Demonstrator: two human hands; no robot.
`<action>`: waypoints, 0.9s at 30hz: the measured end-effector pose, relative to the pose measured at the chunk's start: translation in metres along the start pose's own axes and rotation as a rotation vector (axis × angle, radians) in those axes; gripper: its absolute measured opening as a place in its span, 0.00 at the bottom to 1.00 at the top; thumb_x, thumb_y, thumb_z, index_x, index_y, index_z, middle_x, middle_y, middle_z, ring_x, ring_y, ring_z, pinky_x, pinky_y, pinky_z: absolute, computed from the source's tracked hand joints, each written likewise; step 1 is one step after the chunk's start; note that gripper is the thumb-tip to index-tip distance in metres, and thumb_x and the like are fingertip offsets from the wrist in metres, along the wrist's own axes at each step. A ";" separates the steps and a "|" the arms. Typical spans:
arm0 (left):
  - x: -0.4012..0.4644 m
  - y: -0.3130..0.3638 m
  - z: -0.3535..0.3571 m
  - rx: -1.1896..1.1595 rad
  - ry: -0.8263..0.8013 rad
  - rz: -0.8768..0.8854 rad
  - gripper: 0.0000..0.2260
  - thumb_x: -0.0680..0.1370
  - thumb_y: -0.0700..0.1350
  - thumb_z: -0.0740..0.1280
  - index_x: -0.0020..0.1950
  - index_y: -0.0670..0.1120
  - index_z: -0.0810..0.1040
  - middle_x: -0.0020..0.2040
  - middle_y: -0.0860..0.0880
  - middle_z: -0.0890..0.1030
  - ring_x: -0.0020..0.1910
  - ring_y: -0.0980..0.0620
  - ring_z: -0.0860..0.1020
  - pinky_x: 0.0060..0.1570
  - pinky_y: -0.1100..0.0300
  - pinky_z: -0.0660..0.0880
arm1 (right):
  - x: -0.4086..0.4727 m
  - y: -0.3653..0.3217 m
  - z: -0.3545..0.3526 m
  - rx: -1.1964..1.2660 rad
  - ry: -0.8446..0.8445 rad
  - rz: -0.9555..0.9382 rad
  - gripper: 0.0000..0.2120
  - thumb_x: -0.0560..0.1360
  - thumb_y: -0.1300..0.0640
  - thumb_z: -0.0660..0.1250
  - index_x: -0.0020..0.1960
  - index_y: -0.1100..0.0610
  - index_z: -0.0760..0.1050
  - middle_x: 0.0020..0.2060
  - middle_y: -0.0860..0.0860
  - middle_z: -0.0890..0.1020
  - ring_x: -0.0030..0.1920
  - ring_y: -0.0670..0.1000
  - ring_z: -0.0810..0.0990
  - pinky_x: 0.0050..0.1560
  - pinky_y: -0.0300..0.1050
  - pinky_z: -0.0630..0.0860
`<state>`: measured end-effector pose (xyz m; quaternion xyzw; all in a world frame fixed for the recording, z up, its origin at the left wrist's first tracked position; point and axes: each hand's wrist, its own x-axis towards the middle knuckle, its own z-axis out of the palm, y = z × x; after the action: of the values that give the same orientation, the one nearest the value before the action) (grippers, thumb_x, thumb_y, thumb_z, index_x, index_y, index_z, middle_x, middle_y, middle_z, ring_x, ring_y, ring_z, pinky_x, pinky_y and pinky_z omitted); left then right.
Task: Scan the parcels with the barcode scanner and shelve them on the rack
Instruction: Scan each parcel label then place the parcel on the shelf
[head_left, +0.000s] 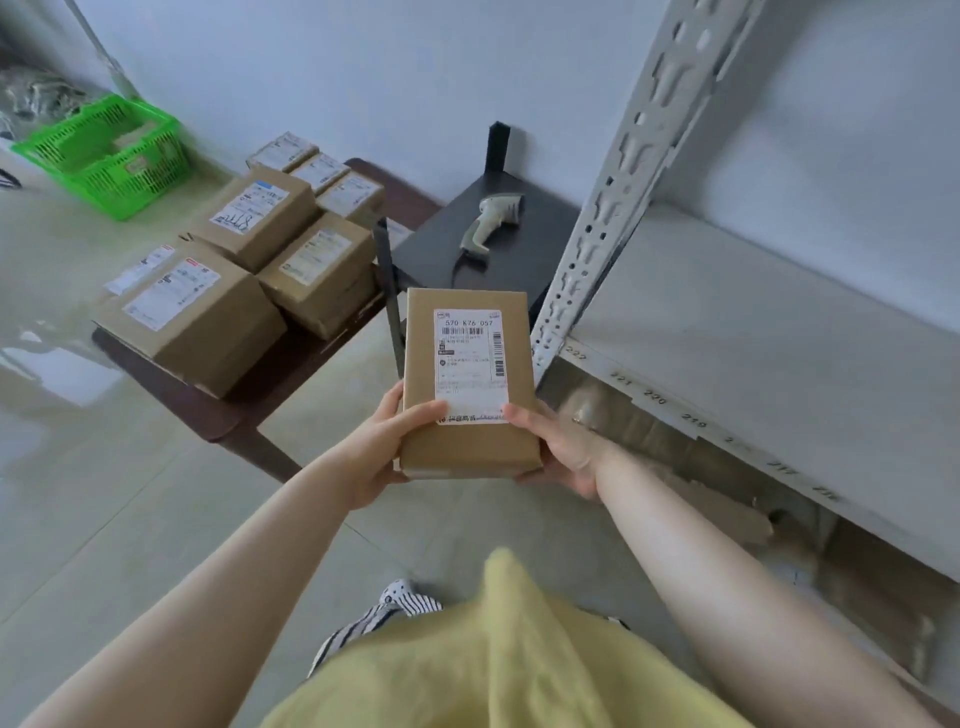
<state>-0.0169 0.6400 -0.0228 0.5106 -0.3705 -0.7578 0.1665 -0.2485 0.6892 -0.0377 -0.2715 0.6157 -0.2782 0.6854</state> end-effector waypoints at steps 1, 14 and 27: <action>0.001 -0.005 0.011 0.015 -0.026 -0.019 0.44 0.59 0.62 0.78 0.73 0.65 0.66 0.64 0.53 0.80 0.60 0.48 0.80 0.53 0.48 0.80 | -0.009 0.009 -0.012 0.013 -0.002 0.008 0.43 0.62 0.35 0.76 0.73 0.43 0.66 0.63 0.50 0.81 0.60 0.56 0.81 0.45 0.52 0.80; 0.056 -0.025 0.304 0.159 -0.162 -0.056 0.22 0.78 0.55 0.70 0.70 0.58 0.70 0.53 0.51 0.81 0.42 0.51 0.78 0.33 0.59 0.71 | -0.146 0.082 -0.253 0.253 0.241 -0.047 0.31 0.67 0.40 0.76 0.67 0.49 0.72 0.61 0.56 0.81 0.57 0.58 0.81 0.43 0.54 0.82; 0.110 0.000 0.451 0.316 -0.277 -0.135 0.27 0.77 0.49 0.74 0.72 0.53 0.67 0.61 0.48 0.79 0.55 0.44 0.80 0.40 0.48 0.82 | -0.192 0.097 -0.358 0.619 0.527 -0.020 0.21 0.73 0.42 0.73 0.63 0.48 0.75 0.59 0.52 0.82 0.60 0.57 0.80 0.60 0.65 0.77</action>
<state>-0.4683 0.7476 -0.0027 0.4452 -0.4688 -0.7626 -0.0193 -0.6170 0.8835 -0.0083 0.0222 0.6547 -0.5171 0.5508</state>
